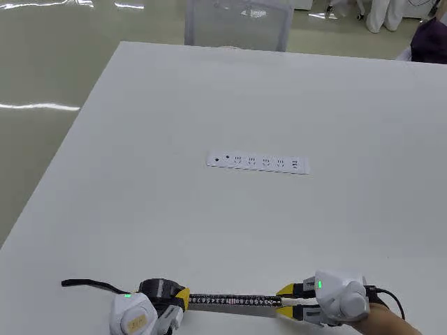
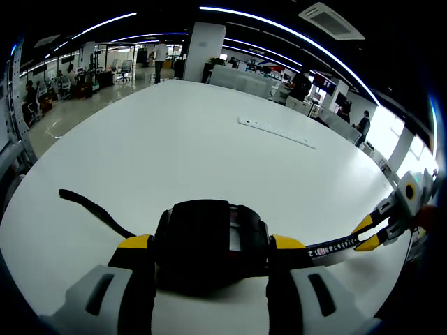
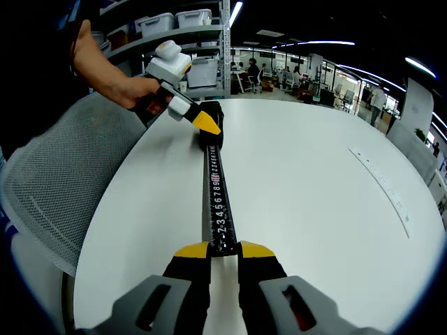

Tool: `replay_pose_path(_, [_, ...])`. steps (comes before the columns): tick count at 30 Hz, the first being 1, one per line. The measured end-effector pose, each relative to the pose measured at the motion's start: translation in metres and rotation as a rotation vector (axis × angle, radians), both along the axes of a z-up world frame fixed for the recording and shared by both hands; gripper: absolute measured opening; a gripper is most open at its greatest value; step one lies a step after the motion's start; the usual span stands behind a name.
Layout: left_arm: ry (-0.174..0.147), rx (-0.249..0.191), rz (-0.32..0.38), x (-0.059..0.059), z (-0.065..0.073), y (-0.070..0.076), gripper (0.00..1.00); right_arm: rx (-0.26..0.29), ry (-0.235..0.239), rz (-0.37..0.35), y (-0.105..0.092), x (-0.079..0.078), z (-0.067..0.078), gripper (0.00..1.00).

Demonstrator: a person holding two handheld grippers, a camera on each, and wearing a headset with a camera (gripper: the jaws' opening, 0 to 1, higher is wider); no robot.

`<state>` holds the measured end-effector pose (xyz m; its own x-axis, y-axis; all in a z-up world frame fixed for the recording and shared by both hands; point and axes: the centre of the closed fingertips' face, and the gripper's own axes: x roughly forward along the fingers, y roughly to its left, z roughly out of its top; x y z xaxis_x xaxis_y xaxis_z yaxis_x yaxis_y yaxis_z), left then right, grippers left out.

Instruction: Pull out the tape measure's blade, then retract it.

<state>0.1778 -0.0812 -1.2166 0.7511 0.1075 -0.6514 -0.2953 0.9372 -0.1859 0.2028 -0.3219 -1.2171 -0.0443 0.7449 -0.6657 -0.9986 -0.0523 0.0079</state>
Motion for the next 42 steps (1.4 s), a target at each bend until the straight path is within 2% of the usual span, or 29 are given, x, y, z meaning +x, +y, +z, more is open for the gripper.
replay_pose_path(42, [0.001,-0.012,0.002,0.0,0.0,0.001,0.61,0.006,-0.005,0.015,0.019,0.0,0.002,0.12])
